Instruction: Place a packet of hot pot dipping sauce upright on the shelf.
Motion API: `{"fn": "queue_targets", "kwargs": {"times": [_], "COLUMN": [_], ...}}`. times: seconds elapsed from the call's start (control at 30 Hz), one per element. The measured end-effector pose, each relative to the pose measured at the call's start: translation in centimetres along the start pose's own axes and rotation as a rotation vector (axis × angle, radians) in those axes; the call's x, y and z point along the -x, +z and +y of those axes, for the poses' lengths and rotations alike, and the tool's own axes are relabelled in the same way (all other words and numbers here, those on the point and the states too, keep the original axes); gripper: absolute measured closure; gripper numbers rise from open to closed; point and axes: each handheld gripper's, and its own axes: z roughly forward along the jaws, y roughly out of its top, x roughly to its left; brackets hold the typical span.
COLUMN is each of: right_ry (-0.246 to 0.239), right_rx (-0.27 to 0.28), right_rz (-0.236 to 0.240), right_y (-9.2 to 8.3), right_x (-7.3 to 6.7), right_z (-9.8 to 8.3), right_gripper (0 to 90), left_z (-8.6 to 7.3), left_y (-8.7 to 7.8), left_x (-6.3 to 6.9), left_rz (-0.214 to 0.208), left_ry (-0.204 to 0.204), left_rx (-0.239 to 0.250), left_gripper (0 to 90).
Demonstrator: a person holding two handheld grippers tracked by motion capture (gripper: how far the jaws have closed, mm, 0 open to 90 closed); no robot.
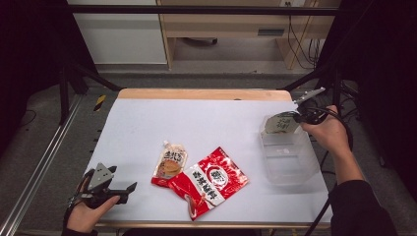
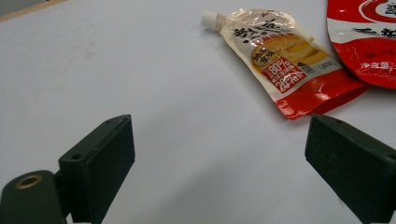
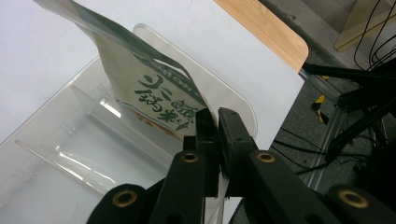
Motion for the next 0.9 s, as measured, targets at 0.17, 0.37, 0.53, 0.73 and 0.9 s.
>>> {"fn": "queue_targets", "kwargs": {"times": [0.17,0.37,0.53,0.73,0.9], "right_ry": [0.003,0.006,0.011,0.017,0.017], "right_rx": [0.013,0.026,0.031,0.017,0.017], "right_rz": [0.003,0.003,0.013,0.019,0.026], "right_y": [0.0,-0.1,-0.1,-0.4,-0.5], "right_x": [0.1,0.0,-0.4,-0.6,-0.9], "right_z": [-0.2,-0.6,-1.0,-1.1,-1.2], "right_gripper": [83.6,67.3,55.0,50.4,48.5], "left_z": [0.0,0.0,0.0,0.0,0.1], "left_y": [0.0,0.0,0.0,-0.1,-0.1], "left_x": [0.0,0.0,0.0,0.1,0.1], "left_rz": [-0.002,0.003,0.003,0.004,0.003], "left_ry": [0.001,-0.001,0.002,0.003,0.007], "left_rx": [-0.004,-0.004,-0.004,-0.001,0.002], "left_gripper": [8.2,8.2,8.2,8.2,8.2]}}
